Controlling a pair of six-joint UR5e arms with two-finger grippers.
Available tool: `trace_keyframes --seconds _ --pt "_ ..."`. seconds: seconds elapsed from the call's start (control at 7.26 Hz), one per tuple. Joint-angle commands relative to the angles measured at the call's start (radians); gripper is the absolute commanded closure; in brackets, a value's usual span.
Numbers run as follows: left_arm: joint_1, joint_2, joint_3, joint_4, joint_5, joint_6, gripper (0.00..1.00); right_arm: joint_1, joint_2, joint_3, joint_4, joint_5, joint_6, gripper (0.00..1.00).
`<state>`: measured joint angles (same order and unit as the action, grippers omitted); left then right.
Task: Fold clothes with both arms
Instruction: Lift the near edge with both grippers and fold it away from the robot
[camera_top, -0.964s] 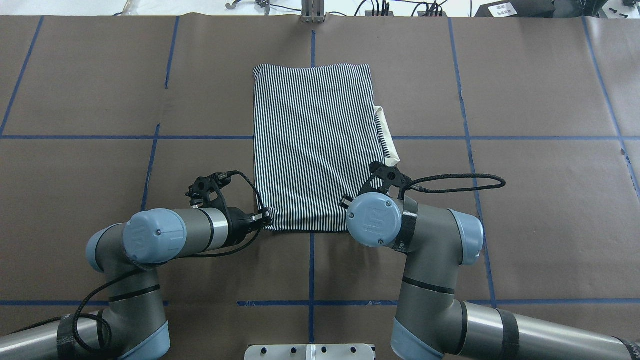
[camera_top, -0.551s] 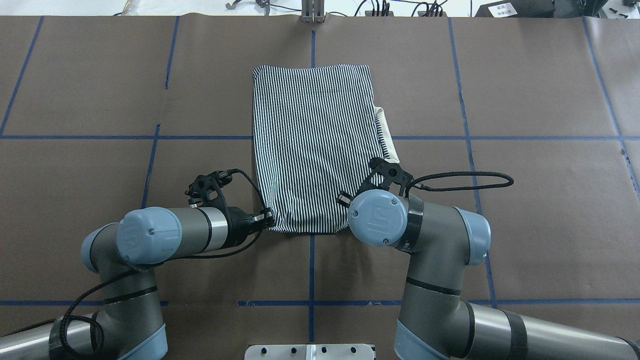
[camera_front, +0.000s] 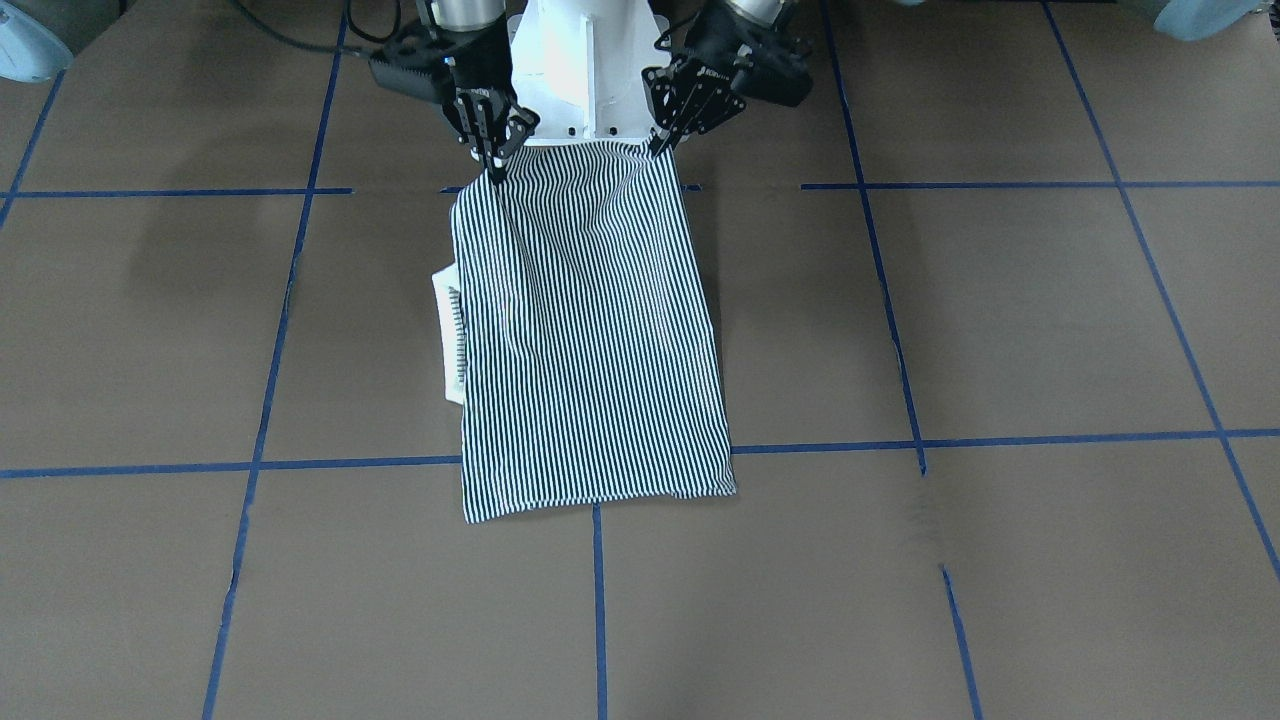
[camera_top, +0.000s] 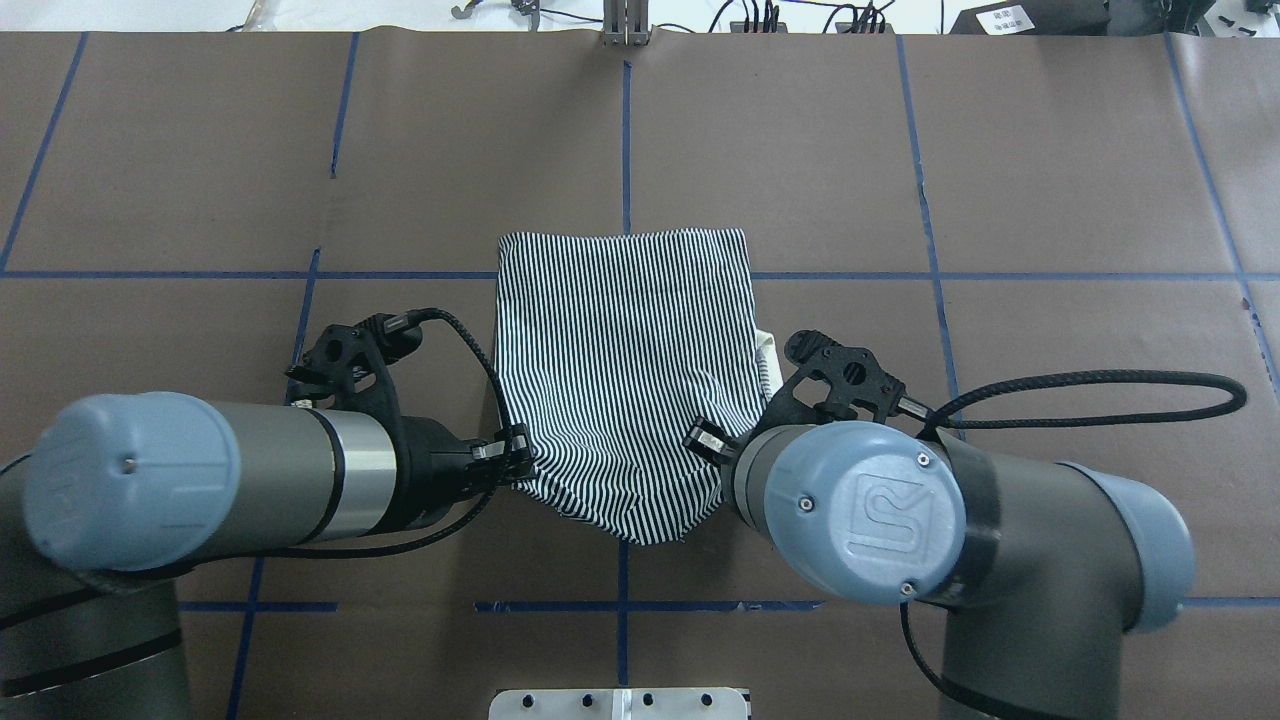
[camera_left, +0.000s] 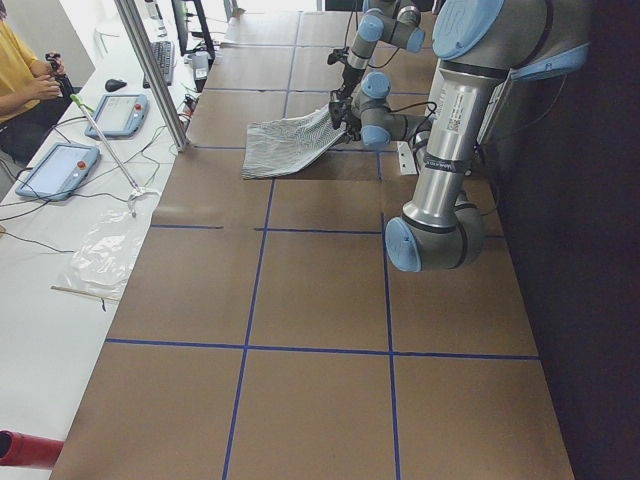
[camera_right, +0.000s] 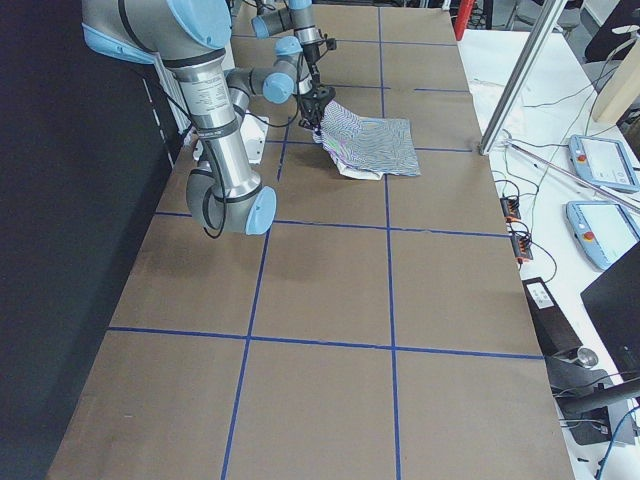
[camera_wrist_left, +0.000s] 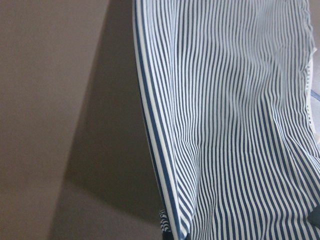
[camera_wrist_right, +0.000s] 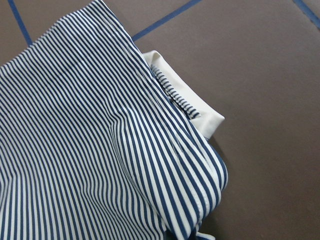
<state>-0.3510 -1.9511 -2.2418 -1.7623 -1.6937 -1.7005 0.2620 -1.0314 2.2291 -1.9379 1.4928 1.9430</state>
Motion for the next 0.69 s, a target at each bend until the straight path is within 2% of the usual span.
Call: trace_keyframes --seconds 0.0,0.28,0.55 --pt "0.01 -0.012 -0.07 0.165 -0.024 0.004 1.0 -0.046 -0.002 0.032 -0.079 -0.011 0.028 1.0" --pt "0.007 -0.087 0.069 0.156 -0.014 0.047 1.0 -0.032 0.011 -0.054 -0.029 -0.055 -0.008 1.0" --pt "-0.055 -0.101 0.074 0.161 -0.017 0.116 1.0 0.038 0.04 -0.081 -0.018 -0.052 -0.054 1.0"
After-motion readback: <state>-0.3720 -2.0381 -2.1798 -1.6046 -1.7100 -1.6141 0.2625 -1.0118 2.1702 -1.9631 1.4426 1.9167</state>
